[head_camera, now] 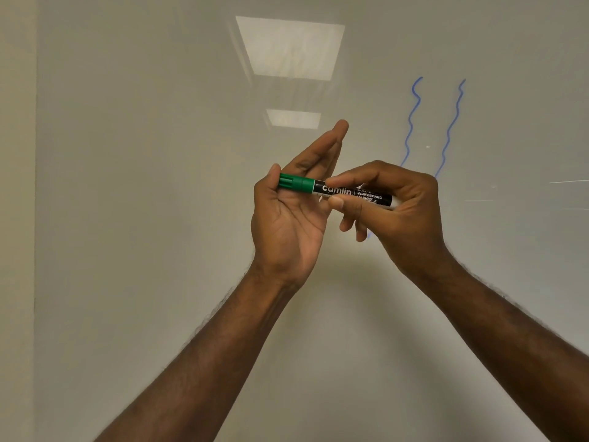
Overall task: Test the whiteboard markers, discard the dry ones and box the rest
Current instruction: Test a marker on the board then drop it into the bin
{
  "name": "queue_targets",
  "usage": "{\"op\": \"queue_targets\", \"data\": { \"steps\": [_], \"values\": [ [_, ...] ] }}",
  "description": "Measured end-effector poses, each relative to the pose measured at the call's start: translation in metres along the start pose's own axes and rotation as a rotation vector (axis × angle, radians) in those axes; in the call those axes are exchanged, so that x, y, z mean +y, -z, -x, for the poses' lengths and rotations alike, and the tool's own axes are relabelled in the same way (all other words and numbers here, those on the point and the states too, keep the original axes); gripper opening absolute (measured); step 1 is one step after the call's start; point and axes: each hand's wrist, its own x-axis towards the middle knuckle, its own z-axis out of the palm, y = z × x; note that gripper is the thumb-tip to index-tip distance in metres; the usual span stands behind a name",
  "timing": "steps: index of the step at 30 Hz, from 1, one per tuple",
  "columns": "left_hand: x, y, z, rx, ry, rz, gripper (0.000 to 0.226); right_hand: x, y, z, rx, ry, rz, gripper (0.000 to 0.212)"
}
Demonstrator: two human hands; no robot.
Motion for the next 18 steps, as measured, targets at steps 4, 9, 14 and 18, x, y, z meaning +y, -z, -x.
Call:
{"op": "queue_targets", "data": {
  "steps": [4, 9, 14, 18],
  "values": [
    [0.009, 0.013, 0.005, -0.015, -0.004, -0.144, 0.067, -0.009, 0.002, -0.001, -0.071, -0.003, 0.047, 0.018],
    [0.008, 0.023, 0.019, 0.278, -0.103, -0.465, 0.056, -0.015, 0.008, 0.0, -0.178, -0.038, 0.13, 0.02],
    [0.006, 0.034, 0.032, 0.292, -0.018, -0.592, 0.045, -0.01, 0.011, 0.012, -0.166, -0.162, 0.231, 0.022],
    [0.002, 0.041, 0.04, 0.201, 0.073, -0.629, 0.029, -0.005, 0.016, 0.028, -0.169, -0.262, 0.272, 0.021]
  ]
}}
